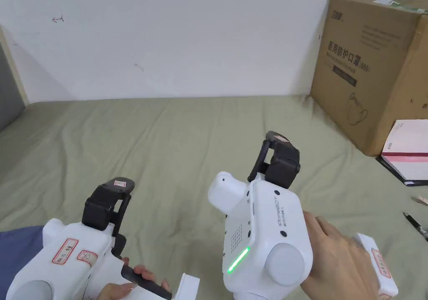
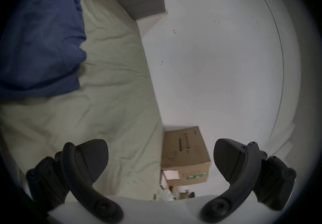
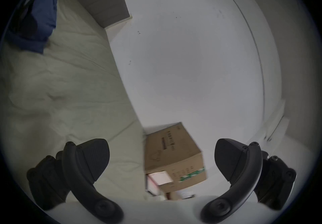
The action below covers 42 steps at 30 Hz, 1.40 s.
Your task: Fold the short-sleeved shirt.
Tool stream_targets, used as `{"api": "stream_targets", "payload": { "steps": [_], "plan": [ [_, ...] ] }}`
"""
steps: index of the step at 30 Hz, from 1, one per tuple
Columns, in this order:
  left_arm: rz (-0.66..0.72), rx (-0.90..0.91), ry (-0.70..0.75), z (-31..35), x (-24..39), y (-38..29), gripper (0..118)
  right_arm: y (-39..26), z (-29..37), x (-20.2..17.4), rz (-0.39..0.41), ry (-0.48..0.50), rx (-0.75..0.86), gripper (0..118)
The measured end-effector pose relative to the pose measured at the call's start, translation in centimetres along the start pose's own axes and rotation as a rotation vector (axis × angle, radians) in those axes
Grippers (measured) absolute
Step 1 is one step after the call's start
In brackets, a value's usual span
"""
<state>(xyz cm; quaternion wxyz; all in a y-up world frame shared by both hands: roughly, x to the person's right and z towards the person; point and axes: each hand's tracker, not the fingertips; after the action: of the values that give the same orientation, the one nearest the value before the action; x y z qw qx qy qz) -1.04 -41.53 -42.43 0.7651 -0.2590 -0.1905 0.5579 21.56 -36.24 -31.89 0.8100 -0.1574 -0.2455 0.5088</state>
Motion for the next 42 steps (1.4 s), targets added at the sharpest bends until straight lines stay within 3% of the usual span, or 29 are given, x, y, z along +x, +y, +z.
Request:
{"api": "stream_targets", "payload": {
  "steps": [1, 2, 3, 6, 9, 10, 12, 14, 17, 18, 21, 22, 24, 25, 27, 28, 29, 37, 42],
  "plan": [
    [-0.114, 0.014, 0.034, 0.1, 1.0, 0.1, 118, 0.1, -0.2, 0.9, -0.120, 0.031, -0.027, 118],
    [-0.307, 0.047, 0.054, 0.4, 2.6, 0.0, 118, -0.2, -0.3, 2.5, -0.306, 0.085, -0.049, 118],
    [-0.437, 0.070, 0.083, 0.5, 3.8, -0.3, 118, -0.5, -0.6, 3.5, -0.442, 0.125, -0.072, 118],
    [-1.031, 0.189, 0.179, 1.0, 8.6, -3.0, 118, -3.3, -1.6, 6.2, -0.951, 0.236, -0.180, 118],
    [-1.435, 0.336, 0.183, 1.4, 9.7, -6.2, 118, -7.0, -1.4, 5.2, -1.257, 0.219, -0.181, 118],
    [-1.516, 0.362, 0.196, 1.5, 9.7, -6.9, 118, -7.8, -1.2, 4.7, -1.302, 0.215, -0.203, 118],
    [-1.595, 0.360, 0.184, 1.6, 9.4, -7.5, 118, -8.7, -1.1, 3.9, -1.323, 0.172, -0.273, 118],
    [-1.517, 0.297, 0.147, 1.7, 9.3, -7.3, 118, -8.3, -0.3, 3.9, -1.299, 0.118, -0.244, 118],
    [-1.346, 0.256, 0.124, 1.6, 9.0, -6.1, 118, -7.2, 0.2, 4.6, -1.171, 0.044, -0.212, 118],
    [-1.313, 0.252, 0.119, 1.6, 9.0, -5.9, 118, -6.8, 0.1, 4.7, -1.124, 0.064, -0.157, 118],
    [-1.367, 0.249, 0.181, 1.7, 9.7, -6.0, 114, -5.6, 0.0, 5.2, -0.997, 0.071, -0.151, 111],
    [-1.399, 0.279, 0.191, 1.8, 9.7, -6.3, 99, -5.4, -0.2, 5.1, -0.964, 0.074, -0.134, 90],
    [-1.438, 0.347, 0.182, 1.9, 9.5, -6.6, 54, -4.9, -0.2, 4.7, -0.912, 0.058, -0.124, 13],
    [-1.454, 0.345, 0.203, 1.8, 9.7, -6.7, 27, -4.7, -0.5, 4.4, -0.912, 0.028, -0.162, 6],
    [-1.455, 0.307, 0.219, 1.5, 9.9, -6.5, 4, -5.1, -0.7, 4.3, -0.962, 0.039, -0.170, 4],
    [-1.437, 0.286, 0.208, 1.5, 9.9, -6.3, 1, -5.3, -0.7, 4.4, -1.011, 0.080, -0.164, 1],
    [-1.403, 0.260, 0.171, 1.4, 9.7, -6.1, 0, -5.4, -0.7, 4.4, -1.046, 0.084, -0.172, 1],
    [-1.373, 0.193, 0.189, 0.9, 9.8, -4.9, 0, -4.7, -1.3, 4.9, -1.042, 0.097, -0.150, 0],
    [-1.298, 0.250, 0.284, 2.8, 9.7, -0.9, 0, -1.0, -1.9, 4.4, -1.060, 0.212, -0.051, 0]
  ]
}}
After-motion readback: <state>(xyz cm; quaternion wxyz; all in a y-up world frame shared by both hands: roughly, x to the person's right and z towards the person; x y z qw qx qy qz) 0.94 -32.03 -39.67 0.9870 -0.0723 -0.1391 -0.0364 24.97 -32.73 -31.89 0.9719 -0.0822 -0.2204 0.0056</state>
